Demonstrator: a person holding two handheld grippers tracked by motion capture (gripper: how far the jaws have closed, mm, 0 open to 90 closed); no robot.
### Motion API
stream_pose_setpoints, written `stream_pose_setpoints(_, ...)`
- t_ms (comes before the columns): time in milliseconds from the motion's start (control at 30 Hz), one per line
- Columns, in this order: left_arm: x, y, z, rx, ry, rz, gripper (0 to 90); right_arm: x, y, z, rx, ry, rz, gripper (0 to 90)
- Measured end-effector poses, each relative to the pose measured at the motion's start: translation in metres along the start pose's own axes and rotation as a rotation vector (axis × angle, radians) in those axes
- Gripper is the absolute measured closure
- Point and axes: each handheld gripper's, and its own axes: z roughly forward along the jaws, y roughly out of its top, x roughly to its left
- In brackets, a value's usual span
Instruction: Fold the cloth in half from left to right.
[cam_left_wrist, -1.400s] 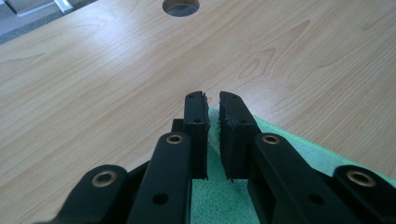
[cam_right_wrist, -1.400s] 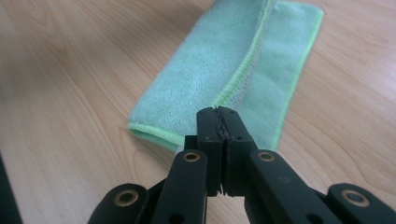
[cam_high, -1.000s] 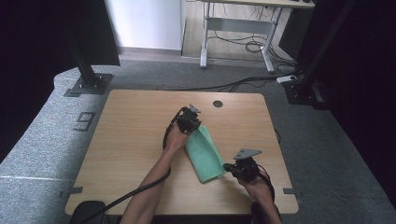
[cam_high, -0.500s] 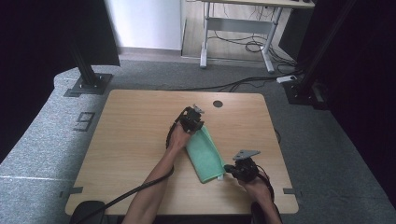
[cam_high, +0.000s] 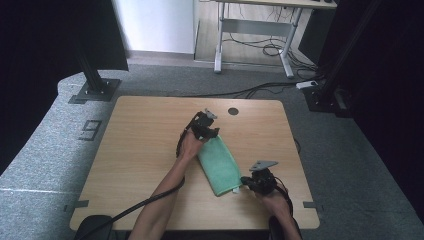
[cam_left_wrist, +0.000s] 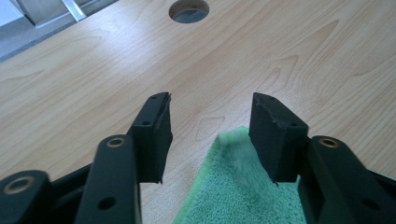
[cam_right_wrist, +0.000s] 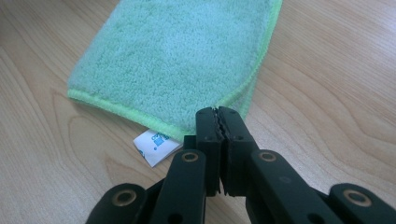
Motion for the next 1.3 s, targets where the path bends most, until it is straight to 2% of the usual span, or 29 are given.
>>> stream_pose_setpoints(267,0.001,-0.005,-0.004,-0.001,-0.007,0.006,37.2,-0.004,-0.003,0.000,0.011,-0.008,0.009,82.2)
stream_pose_setpoints(400,0.000,-0.011,-0.010,-0.012,-0.037,0.007,32.8,-0.006,-0.005,-0.004,0.016,-0.020,0.015,70.9)
stream_pose_setpoints(467,0.000,-0.014,-0.014,-0.023,-0.062,0.004,29.4,-0.008,-0.005,-0.008,0.006,-0.040,0.020,60.8)
stream_pose_setpoints(633,-0.005,-0.022,-0.025,-0.043,-0.104,0.004,23.0,-0.016,-0.003,-0.015,-0.014,-0.100,0.016,43.7)
stream_pose_setpoints(733,-0.010,-0.029,-0.032,-0.041,-0.115,0.007,18.5,-0.019,0.001,-0.015,-0.026,-0.124,0.016,36.3)
stream_pose_setpoints(800,-0.012,-0.033,-0.036,-0.035,-0.109,0.005,14.0,-0.021,0.004,-0.013,-0.034,-0.137,0.016,32.5)
stream_pose_setpoints(933,-0.015,-0.045,-0.044,-0.035,-0.110,-0.017,13.7,-0.024,0.010,-0.006,-0.050,-0.152,0.025,25.4)
stream_pose_setpoints(1133,-0.014,-0.065,-0.054,-0.025,-0.107,-0.050,12.4,-0.028,0.013,0.004,-0.055,-0.152,0.037,20.1)
stream_pose_setpoints(1300,-0.017,-0.077,-0.062,-0.019,-0.108,-0.046,13.0,-0.029,0.012,0.011,-0.052,-0.151,0.039,17.6)
